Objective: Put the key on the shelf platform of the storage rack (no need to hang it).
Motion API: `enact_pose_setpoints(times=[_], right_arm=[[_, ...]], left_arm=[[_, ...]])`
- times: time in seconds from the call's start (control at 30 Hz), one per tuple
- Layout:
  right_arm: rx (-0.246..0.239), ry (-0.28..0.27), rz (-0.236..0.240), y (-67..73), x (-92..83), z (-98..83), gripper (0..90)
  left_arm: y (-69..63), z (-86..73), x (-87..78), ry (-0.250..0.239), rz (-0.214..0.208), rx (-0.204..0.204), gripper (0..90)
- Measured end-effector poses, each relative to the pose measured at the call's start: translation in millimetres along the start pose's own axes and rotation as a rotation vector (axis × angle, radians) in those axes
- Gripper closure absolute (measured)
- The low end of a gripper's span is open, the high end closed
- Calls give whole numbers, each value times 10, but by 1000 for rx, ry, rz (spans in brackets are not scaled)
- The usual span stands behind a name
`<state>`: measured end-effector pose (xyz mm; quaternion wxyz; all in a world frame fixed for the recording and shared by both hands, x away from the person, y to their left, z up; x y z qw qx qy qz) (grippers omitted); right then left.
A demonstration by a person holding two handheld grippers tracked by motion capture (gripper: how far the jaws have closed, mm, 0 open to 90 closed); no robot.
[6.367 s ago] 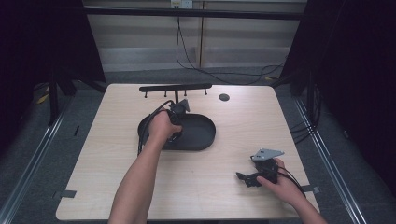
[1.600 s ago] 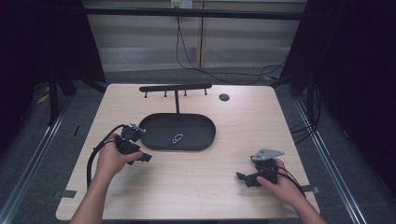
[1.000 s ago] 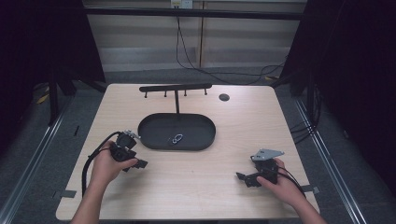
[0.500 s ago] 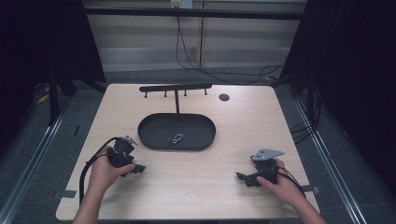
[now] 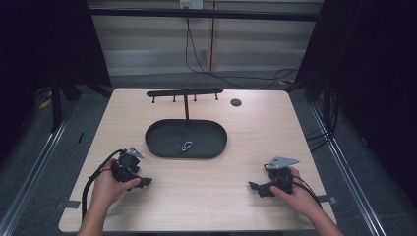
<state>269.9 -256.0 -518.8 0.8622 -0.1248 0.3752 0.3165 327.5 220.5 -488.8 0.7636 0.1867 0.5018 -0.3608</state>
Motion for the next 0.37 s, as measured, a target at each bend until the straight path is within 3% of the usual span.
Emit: enact_pose_setpoints(times=[0.13,0.37], right_arm=[[1,1,-1,3,-3,-3,85],[-1,-1,2,4,-3,-5,85]], left_arm=[[-20,-11,13,-3,25,36,267],[-48,-12,33,-7,30,34,240]])
Point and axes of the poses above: each handheld gripper's, and its own axes: x roughly forward along the jaws, z roughly out of its top, y roughly to its left, the point moved 1 cm from there along x, roughly forward along the jaws, and after that the axes turned 2 degrees about y, right-handed, at the moved point
